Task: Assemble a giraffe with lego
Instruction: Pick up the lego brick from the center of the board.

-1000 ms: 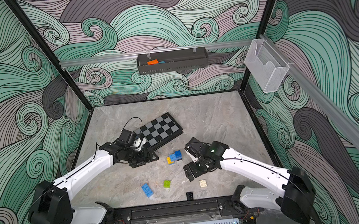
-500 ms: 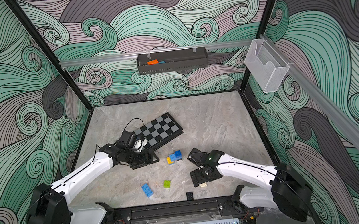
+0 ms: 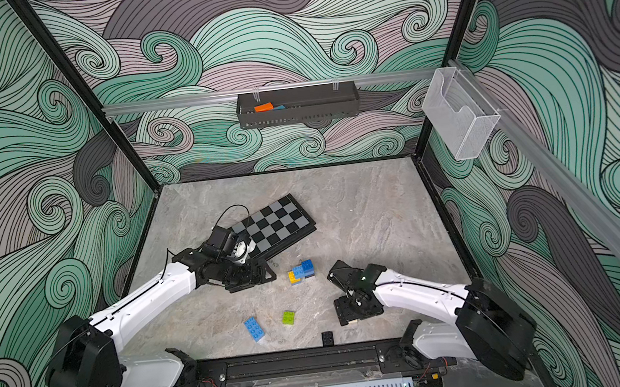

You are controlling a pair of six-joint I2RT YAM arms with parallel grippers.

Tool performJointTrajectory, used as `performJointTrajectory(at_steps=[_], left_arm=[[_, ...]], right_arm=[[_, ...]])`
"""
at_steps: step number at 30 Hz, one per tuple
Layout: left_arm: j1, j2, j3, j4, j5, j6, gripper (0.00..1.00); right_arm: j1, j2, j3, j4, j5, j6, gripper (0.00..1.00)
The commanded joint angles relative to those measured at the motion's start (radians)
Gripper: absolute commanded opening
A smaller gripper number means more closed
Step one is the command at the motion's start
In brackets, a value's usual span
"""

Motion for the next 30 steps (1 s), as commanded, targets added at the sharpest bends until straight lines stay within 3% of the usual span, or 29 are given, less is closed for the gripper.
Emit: performJointTrajectory(at_steps=[1,9,15,25,30], left_arm=[[-0.004,0.007,0.022,-0.001,-0.01,-0.005,0.91],[-0.004,0.003,0.019,-0.008,-0.023,0.002,0.91],[-0.003,0.002,0.008,0.003,-0.023,-0.003,0.91],[-0.003,0.005,0.002,0.006,-0.025,-0.004,0.91],[-0.004,-0.001,-0.002,0.005,-0.026,-0.006,0.91]], right_arm=[[-0.003,0.021,-0.015,0.036,-0.022,0.01,0.77],[-0.001,0.011,-0.025,0.039,-0.029,0.011,0.57],[0.002,-0.037,-0.039,0.016,-0.028,0.034,0.52],[0.031,-0.046,-0.034,-0.007,-0.016,0.048,0.55],[0.039,-0.043,-0.032,-0.008,-0.014,0.047,0.46]])
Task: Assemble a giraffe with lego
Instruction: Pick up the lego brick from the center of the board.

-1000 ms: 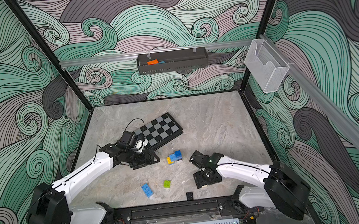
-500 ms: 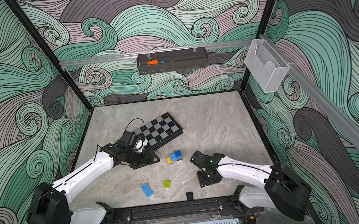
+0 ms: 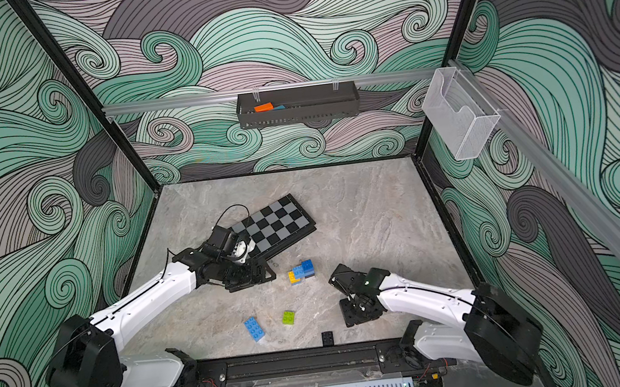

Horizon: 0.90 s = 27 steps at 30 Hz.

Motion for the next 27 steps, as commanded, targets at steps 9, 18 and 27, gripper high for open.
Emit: performJointTrajectory(at_steps=[9,18,27], left_arm=[[-0.004,-0.009,-0.012,0.014,-0.02,-0.016,0.9],[-0.003,-0.012,0.003,0.001,-0.051,-0.02,0.9],[-0.004,-0.015,-0.006,0.023,-0.094,-0.055,0.9]], right_arm=[[0.007,-0.027,0.042,-0.067,0.021,-0.023,0.24],[-0.014,0.101,0.441,-0.205,0.11,-0.253,0.19],[-0.098,0.468,0.824,-0.231,0.052,-0.396,0.16]])
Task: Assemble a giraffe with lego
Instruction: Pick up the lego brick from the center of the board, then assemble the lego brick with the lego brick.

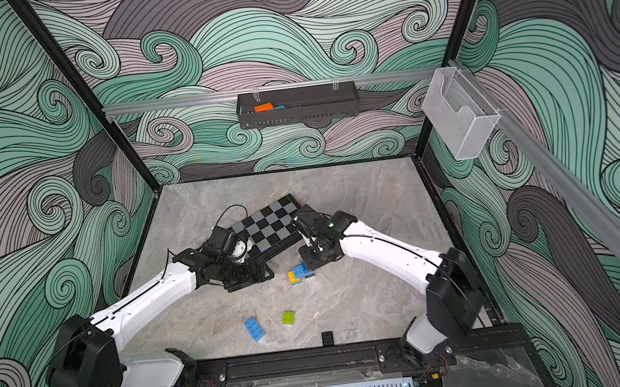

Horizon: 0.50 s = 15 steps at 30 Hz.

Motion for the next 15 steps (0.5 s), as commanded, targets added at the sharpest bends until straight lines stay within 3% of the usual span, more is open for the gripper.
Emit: performJointTrajectory(at_steps=[1,15], left_arm=[[-0.004,-0.017,0.0,0.017,-0.035,-0.019,0.9],[-0.004,-0.043,-0.021,0.001,-0.097,-0.017,0.9]], right_arm=[[-0.013,0.08,0.063,-0.063,-0.017,-0.082,0.16],[-0.043,0.131,0.097,-0.051,-0.105,-0.06,0.17]])
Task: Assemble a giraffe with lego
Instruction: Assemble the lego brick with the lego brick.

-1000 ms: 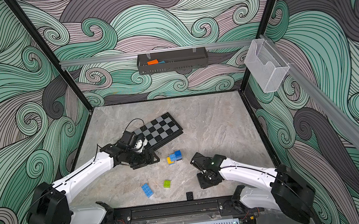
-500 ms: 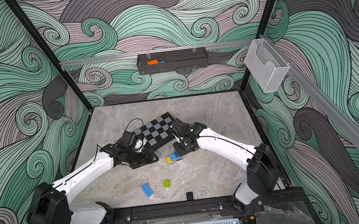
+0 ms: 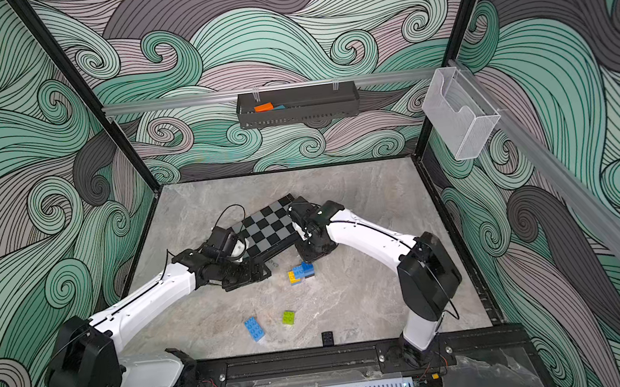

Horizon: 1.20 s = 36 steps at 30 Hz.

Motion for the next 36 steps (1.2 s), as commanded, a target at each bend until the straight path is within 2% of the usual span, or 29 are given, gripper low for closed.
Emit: performJointTrajectory(at_steps=[1,17,36], left_arm=[[-0.003,-0.03,-0.014,-0.005,-0.027,0.001,0.9],[-0.003,-0.083,-0.069,-0.003,-0.033,0.021,0.9],[-0.004,-0.086,-0.082,-0.006,-0.038,0.049,0.9]], right_arm=[[0.006,0.013,0.009,-0.008,-0.036,0.008,0.17],[0.04,0.025,-0.037,0.02,0.027,0.128,0.19],[0.039,0.082,-0.018,0.024,0.028,0.138,0.2]])
